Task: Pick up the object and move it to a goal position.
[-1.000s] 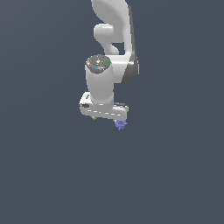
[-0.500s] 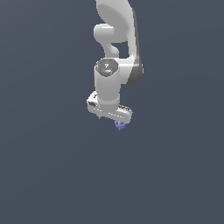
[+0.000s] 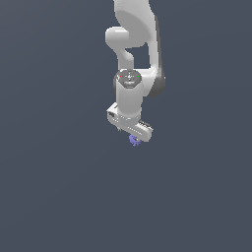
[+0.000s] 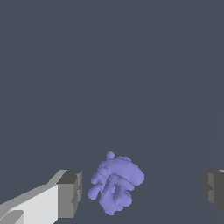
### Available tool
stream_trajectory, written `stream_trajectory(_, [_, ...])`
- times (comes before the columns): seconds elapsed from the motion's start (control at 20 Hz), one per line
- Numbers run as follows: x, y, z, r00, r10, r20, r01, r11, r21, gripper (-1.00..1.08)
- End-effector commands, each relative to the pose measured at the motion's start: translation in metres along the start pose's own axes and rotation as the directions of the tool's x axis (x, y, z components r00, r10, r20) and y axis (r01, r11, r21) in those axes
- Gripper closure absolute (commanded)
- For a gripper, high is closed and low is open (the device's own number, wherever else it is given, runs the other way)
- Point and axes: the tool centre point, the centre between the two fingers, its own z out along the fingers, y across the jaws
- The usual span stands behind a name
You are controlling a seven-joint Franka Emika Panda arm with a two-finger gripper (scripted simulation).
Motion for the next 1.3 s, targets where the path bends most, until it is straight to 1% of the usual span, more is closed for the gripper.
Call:
stream_trajectory(0.0, [-0.007,-0.003,0.005,0.998,0.058,-0.002,-0.058,0.998,0.000,-0.92])
stream_trajectory(0.25, [-0.020,-0.007,0.014,0.985,0.171,-0.005,-0.171,0.985,0.001,-0.92])
stream_trajectory(0.65, [-0.039,-0.012,0.026,0.946,0.324,-0.010,-0.324,0.946,0.003,-0.92])
stream_trajectory(0.95, [-0.048,-0.013,0.031,0.921,0.390,-0.012,-0.390,0.921,0.004,-0.92])
stream_trajectory(1.25, [-0.051,-0.014,0.033,0.909,0.416,-0.013,-0.416,0.909,0.005,-0.92])
